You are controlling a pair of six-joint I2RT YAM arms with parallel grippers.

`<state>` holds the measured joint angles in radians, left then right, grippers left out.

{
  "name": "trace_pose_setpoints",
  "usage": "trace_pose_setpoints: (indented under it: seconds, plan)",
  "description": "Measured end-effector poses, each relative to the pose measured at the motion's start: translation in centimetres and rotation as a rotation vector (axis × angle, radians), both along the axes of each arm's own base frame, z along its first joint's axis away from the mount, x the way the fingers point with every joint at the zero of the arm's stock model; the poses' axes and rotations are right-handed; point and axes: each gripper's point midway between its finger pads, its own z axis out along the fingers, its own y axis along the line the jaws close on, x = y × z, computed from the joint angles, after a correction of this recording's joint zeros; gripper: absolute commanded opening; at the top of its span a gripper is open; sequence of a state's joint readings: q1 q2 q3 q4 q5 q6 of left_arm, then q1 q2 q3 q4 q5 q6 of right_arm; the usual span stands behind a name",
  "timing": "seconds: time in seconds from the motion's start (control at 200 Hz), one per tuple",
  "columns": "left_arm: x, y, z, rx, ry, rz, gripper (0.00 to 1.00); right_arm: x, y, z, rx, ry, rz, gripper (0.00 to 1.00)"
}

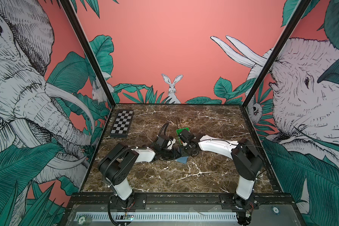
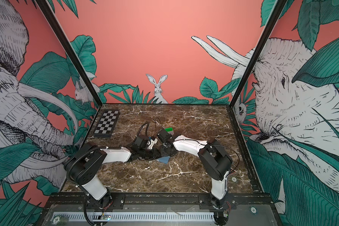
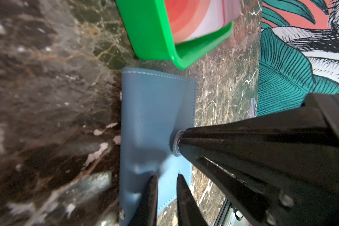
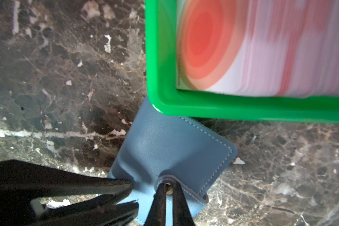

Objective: Insert credit cards into a card holder
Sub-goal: Close the button on the card holder.

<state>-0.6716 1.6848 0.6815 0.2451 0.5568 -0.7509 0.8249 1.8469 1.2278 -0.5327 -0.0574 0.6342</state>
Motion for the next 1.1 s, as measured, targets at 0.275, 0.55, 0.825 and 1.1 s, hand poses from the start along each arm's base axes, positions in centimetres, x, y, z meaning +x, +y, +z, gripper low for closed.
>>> trace_pose_setpoints:
  seconds: [0.275,0.55,0.825,1.1]
  plan:
    - [0.0,0.0,0.01,0.0,0.0,0.0,0.21,0.12,-0.14,-0.13,-0.02,0.002,0.001,0.08]
    - [0.0,0.0,0.01,0.0,0.0,0.0,0.21,0.15,-0.12,-0.13,-0.037,0.005,0.008,0.08]
    - [0.0,0.0,0.01,0.0,0.0,0.0,0.21,0.11,-0.12,-0.21,-0.048,0.008,0.009,0.08]
    - [0.01,-0.01,0.01,-0.001,0.0,0.0,0.21,0.14,-0.07,-0.23,-0.059,0.013,0.01,0.07]
